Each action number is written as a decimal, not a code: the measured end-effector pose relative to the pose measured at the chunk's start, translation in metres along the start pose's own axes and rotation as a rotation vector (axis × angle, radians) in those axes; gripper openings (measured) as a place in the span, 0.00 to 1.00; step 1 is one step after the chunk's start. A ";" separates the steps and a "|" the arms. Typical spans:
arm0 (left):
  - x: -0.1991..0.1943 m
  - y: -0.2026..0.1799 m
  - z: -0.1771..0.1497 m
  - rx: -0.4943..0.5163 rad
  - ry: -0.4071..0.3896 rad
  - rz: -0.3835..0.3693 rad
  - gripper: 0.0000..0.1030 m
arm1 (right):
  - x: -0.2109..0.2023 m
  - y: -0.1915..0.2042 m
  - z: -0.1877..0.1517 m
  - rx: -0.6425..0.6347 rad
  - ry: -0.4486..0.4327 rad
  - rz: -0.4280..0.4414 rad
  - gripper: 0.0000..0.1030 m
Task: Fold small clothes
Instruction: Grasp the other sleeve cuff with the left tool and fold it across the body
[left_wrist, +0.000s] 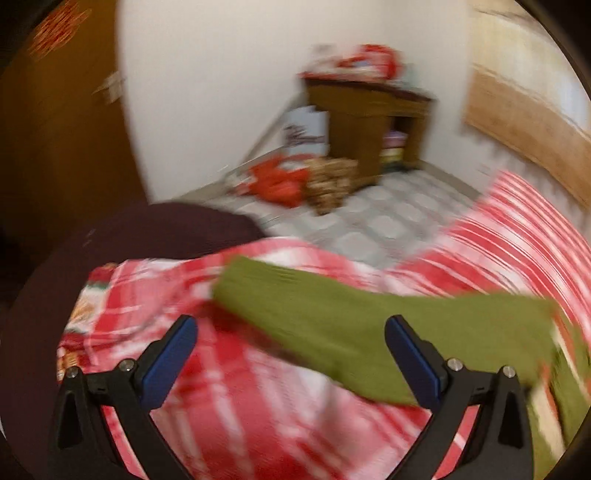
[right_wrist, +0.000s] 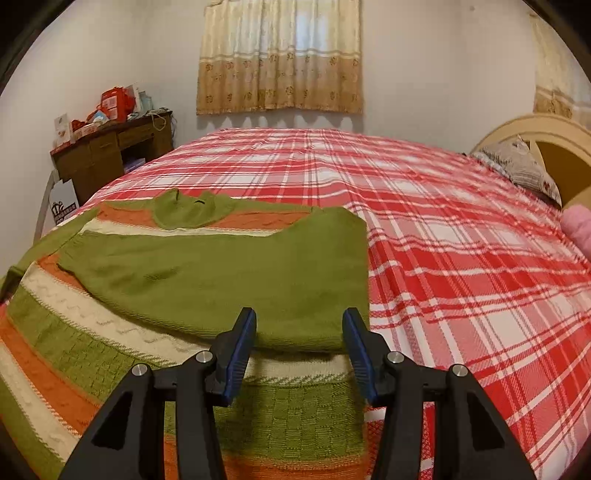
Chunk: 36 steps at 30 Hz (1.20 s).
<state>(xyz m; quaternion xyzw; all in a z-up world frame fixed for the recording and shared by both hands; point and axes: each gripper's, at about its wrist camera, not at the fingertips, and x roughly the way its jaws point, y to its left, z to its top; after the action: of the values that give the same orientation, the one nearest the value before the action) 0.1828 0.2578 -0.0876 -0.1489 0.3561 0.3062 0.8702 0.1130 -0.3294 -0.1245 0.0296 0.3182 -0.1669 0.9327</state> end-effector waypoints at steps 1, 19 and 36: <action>0.009 0.011 0.005 -0.035 0.026 0.006 0.96 | 0.001 0.000 0.000 0.001 0.004 -0.003 0.49; 0.068 -0.012 0.010 -0.094 0.131 -0.105 0.06 | 0.005 0.003 0.001 -0.003 0.028 -0.043 0.49; -0.123 -0.267 -0.063 0.498 -0.226 -0.573 0.06 | 0.004 -0.002 0.000 0.028 0.021 -0.022 0.49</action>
<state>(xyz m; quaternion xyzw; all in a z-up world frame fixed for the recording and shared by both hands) 0.2517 -0.0301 -0.0336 0.0079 0.2652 -0.0304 0.9637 0.1151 -0.3326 -0.1270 0.0408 0.3259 -0.1813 0.9270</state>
